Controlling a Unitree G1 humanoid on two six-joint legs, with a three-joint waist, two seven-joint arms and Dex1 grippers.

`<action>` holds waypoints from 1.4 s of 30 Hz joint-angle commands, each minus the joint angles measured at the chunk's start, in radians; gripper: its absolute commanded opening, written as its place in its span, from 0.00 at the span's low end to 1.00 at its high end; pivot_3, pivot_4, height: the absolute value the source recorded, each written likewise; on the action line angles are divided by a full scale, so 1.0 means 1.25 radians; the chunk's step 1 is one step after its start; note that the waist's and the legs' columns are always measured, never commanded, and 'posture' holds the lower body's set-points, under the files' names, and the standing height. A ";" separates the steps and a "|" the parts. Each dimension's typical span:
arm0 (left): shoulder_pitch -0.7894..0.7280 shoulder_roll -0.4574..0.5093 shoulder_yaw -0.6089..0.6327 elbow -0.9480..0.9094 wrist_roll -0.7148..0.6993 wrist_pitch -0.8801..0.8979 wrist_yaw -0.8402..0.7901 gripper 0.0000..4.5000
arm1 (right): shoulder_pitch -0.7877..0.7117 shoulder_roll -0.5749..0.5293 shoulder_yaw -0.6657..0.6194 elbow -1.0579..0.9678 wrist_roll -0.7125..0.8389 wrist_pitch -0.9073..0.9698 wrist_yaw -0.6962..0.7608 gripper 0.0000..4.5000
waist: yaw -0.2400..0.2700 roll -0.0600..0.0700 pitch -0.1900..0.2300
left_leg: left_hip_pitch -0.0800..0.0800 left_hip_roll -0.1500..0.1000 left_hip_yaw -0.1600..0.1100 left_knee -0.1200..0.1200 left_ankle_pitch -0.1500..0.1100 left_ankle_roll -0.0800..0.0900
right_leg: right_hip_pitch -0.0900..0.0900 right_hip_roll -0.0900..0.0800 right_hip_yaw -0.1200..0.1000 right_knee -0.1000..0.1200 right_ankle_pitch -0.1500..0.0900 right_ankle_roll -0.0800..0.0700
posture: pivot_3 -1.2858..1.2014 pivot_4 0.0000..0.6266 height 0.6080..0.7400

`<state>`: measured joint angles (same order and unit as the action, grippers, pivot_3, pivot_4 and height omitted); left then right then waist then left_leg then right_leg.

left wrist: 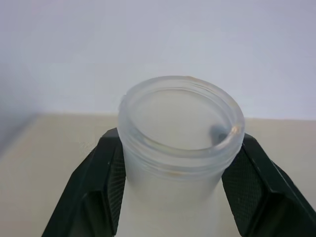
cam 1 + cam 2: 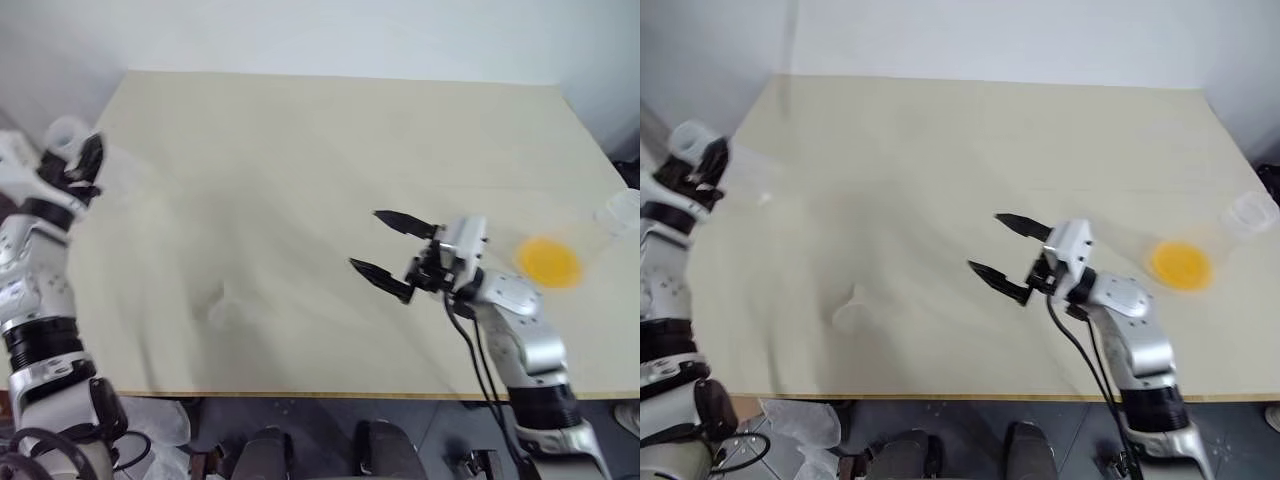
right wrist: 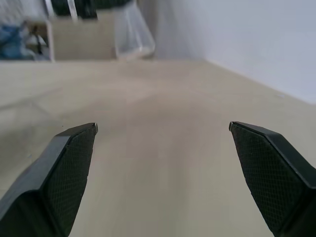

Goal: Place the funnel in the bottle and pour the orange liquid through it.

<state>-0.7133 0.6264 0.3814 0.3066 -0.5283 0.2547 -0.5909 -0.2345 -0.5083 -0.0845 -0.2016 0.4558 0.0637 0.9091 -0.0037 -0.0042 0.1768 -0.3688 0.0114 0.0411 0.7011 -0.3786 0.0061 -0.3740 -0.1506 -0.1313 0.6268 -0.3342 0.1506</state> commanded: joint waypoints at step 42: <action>-0.117 -0.229 -0.277 0.089 0.102 -0.055 -0.395 0.99 | 0.276 -0.052 -0.170 -0.229 0.032 0.032 -0.117 1.00 | 0.017 0.000 0.000 | 0.001 0.002 0.008 0.000 0.000 0.000 | -0.001 0.001 0.001 -0.002 0.000 0.000 | 0.52 0.24 1.00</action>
<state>-0.8688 0.3235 -0.0141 0.4736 -0.3456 0.1784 -1.0716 0.1197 -0.5631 -0.3000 -0.4903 0.4756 0.1102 0.7494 0.0172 -0.0040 0.1770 -0.3673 0.0139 0.0509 0.7014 -0.3781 0.0064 -0.3754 -0.1500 -0.1309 0.6240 -0.3343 0.1506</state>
